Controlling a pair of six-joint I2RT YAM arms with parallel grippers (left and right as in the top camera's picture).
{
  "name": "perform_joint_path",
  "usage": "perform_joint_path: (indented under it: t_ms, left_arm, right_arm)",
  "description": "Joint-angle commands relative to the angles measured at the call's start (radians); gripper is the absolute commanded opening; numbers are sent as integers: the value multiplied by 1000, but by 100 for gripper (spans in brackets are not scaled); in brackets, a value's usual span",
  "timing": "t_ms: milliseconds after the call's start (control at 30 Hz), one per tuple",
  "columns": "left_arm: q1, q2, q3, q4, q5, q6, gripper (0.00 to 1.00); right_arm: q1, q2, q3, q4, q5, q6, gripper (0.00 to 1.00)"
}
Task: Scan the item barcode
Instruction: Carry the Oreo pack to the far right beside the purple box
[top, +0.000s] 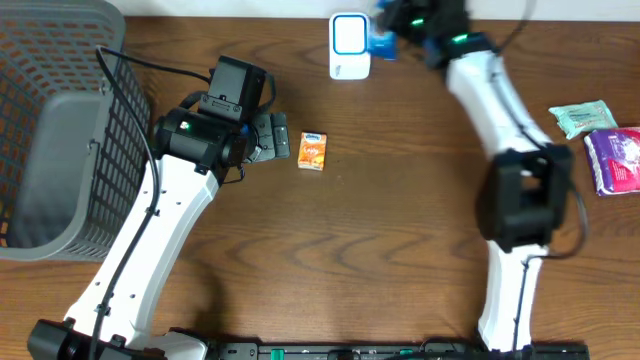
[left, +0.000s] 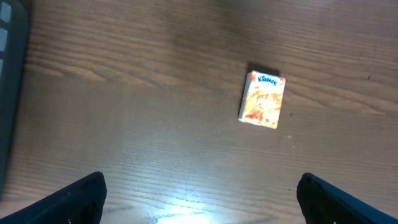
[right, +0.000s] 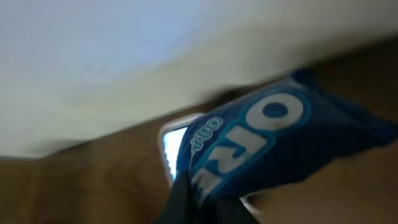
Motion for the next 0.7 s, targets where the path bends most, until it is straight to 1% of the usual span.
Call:
perform_joint_path:
  t_ms: [0, 33, 67, 100, 233, 400, 533, 567, 600, 633, 667]
  left_arm:
    - [2, 5, 4, -3, -6, 10, 98]
    - [2, 5, 4, -3, -6, 10, 98]
    - [2, 5, 4, -3, -6, 10, 98]
    - [2, 5, 4, -3, -6, 10, 98]
    - [2, 5, 4, -3, -6, 10, 98]
    - [2, 5, 4, -3, -6, 10, 98]
    - [2, 5, 4, -3, -6, 10, 98]
    - [2, 5, 4, -3, -6, 10, 98]
    - [2, 5, 4, -3, -6, 10, 98]
    - [2, 5, 4, -3, -6, 10, 98]
    - [2, 5, 4, -3, -6, 10, 98]
  right_arm:
    - [-138, -94, 31, -145, 47, -156, 1]
    - [-167, -95, 31, -191, 48, -176, 1]
    - [-226, -95, 31, -291, 53, -211, 1]
    - [-257, -93, 30, -346, 70, -221, 1]
    - [-377, -92, 29, -529, 240, -267, 1]
    - [-474, -85, 28, -616, 323, -377, 1]
    - [-522, -72, 26, -653, 371, -380, 1]
    - [-534, -68, 21, -655, 374, -380, 2]
    - [-544, -61, 21, -657, 373, -380, 21]
    - [-549, -60, 21, -660, 373, -380, 35]
    - [-554, -59, 19, -665, 373, -379, 70]
